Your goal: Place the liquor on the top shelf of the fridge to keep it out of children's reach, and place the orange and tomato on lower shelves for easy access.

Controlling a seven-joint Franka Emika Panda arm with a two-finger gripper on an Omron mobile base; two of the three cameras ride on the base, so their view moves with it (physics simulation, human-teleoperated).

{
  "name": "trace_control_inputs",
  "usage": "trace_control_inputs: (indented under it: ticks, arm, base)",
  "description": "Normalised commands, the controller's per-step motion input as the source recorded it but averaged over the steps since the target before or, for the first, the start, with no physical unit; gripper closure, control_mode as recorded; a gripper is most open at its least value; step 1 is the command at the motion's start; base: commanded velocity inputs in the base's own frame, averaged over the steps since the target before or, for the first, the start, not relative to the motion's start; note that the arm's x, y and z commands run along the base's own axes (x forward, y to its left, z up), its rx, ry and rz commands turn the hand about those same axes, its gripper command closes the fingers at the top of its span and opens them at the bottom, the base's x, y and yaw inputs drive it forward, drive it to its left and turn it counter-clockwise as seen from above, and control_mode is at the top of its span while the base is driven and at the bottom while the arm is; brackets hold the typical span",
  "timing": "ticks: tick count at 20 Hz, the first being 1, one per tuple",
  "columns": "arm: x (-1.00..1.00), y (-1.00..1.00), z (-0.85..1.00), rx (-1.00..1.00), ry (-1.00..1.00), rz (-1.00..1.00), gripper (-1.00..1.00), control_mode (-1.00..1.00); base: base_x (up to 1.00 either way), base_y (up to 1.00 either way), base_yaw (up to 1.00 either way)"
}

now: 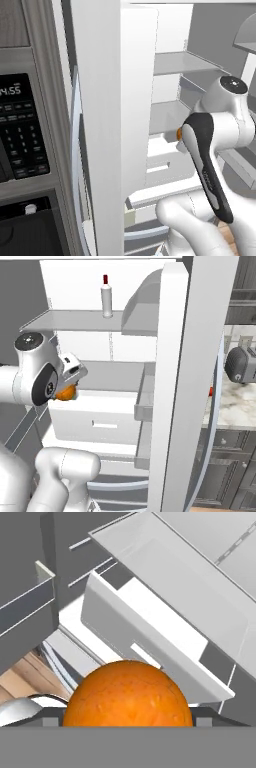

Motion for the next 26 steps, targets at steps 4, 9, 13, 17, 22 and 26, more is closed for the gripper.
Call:
trace_control_inputs:
  ticks: [4, 9, 13, 17, 22, 26]
  arm:
    - [0.62, -0.38, -0.25, 0.02, 0.00, 0.00, 1.00, -1.00]
    - [0.58, -0.26, -0.40, 0.03, 0.00, 0.00, 1.00, -1.00]
    - [0.61, -0.07, -0.46, 0.02, 0.00, 0.00, 1.00, -1.00]
    - [0.62, 0.00, -0.28, 0.06, 0.00, 0.00, 1.00, -1.00]
    - [0.65, 0.00, -0.10, 0.10, 0.00, -0.03, 1.00, -1.00]
    - [0.62, 0.00, -0.08, 0.13, 0.00, -0.07, 1.00, -1.00]
  base:
    - [0.00, 0.00, 0.00]
    - [0.00, 0.00, 0.00]
    - [0.00, 0.00, 0.00]
    - [0.00, 0.00, 0.00]
    - [0.00, 0.00, 0.00]
    - [0.00, 0.00, 0.00]
